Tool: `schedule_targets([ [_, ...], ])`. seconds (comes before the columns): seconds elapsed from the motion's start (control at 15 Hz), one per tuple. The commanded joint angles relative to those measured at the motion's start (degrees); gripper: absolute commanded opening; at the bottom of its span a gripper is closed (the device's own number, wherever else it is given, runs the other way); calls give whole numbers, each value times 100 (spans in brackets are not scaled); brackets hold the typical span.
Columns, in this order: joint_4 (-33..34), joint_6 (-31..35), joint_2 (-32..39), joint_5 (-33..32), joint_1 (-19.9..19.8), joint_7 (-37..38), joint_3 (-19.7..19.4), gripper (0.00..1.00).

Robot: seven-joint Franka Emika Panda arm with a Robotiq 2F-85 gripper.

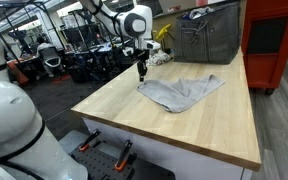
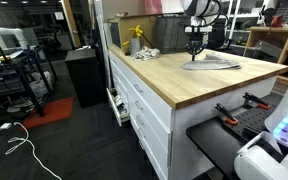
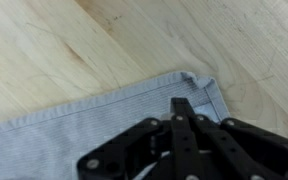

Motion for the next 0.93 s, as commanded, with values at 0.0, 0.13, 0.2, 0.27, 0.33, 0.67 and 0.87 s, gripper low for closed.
schedule_targets([
  [0.0,339,92,304,-28,105,405,-52,0],
  [0.13,503,193,496,-27,106,547,-89,0],
  [0.2,567,238,574,-11,86,605,-109,0],
  [0.27,608,294,639,-7,69,655,-142,0],
  [0.33,645,349,700,-10,59,687,-175,0],
  [0.67,700,488,1007,38,97,720,-228,0],
  [0.87,633,543,1015,32,183,702,-170,0],
])
